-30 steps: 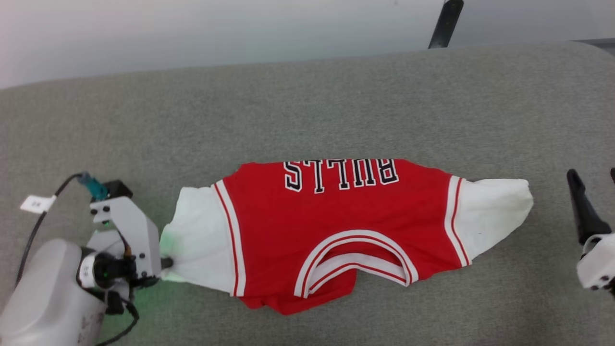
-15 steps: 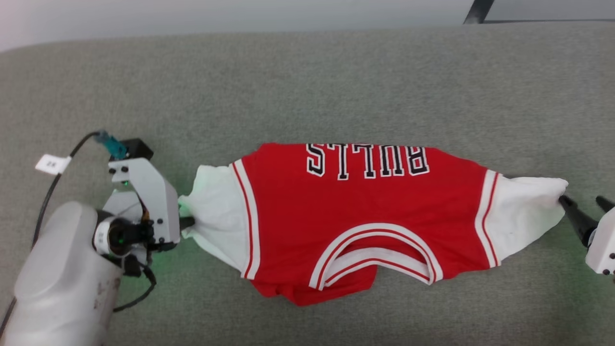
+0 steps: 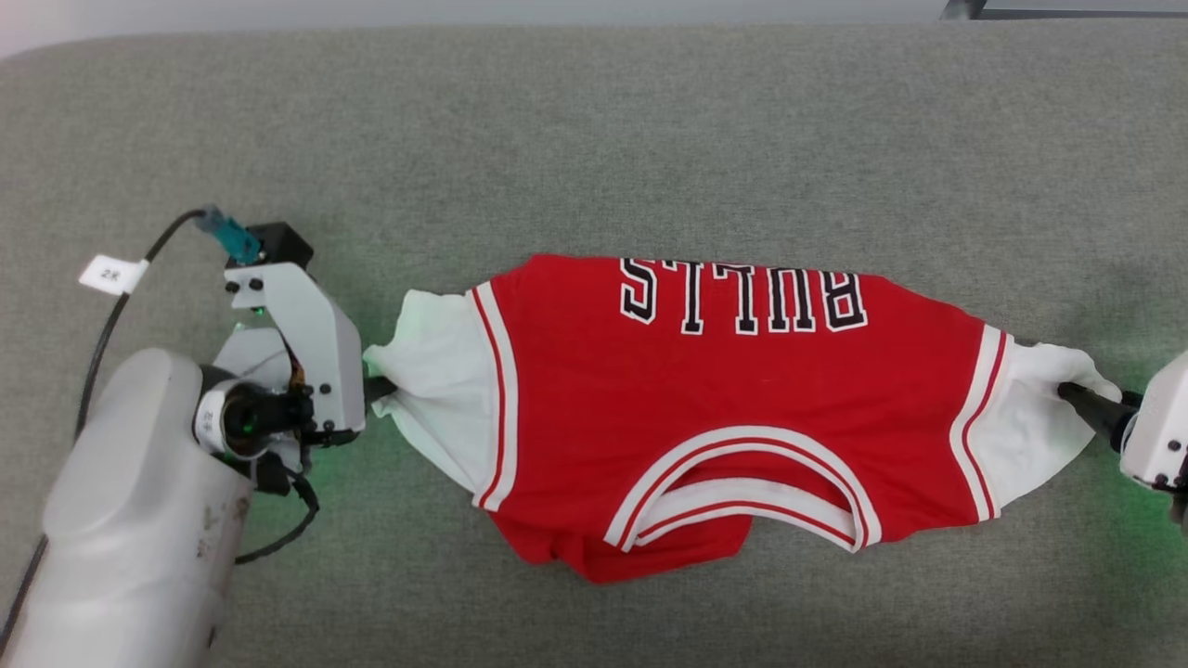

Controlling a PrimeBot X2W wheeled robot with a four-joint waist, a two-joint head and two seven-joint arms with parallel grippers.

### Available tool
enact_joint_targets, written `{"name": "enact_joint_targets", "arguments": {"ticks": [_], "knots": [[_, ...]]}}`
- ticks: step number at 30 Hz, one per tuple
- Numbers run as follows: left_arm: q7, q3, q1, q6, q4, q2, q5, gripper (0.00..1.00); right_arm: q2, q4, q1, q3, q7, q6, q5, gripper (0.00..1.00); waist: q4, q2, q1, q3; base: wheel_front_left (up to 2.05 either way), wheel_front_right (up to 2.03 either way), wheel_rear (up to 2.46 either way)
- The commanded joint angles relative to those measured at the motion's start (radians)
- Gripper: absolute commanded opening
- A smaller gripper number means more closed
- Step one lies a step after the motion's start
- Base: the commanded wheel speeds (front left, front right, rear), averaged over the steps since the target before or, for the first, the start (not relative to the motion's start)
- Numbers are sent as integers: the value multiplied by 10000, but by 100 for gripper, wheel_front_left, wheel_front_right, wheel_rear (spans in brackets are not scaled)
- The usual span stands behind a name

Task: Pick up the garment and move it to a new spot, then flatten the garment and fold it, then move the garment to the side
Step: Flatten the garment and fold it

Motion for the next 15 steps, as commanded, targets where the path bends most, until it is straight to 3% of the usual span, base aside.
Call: {"name": "enact_joint_targets", "arguments": {"ticks": [1, 9, 15], "knots": [[-113, -167, 169, 41, 388, -140, 94, 0, 343, 626, 242, 366, 384, -6, -16, 0, 32, -1, 0, 21, 0, 0, 0], [52, -301, -106, 18, 661, -130, 146, 0, -135, 1072, -311, 729, 1900, -9, 99, 0, 24, -1, 0, -231, 0, 0, 0], [462, -392, -451, 1, 634, -236, 0, 0, -42, 551, -1154, 468, 2171, -6, 532, 0, 28, -1, 0, -730, 0, 0, 0]]}}
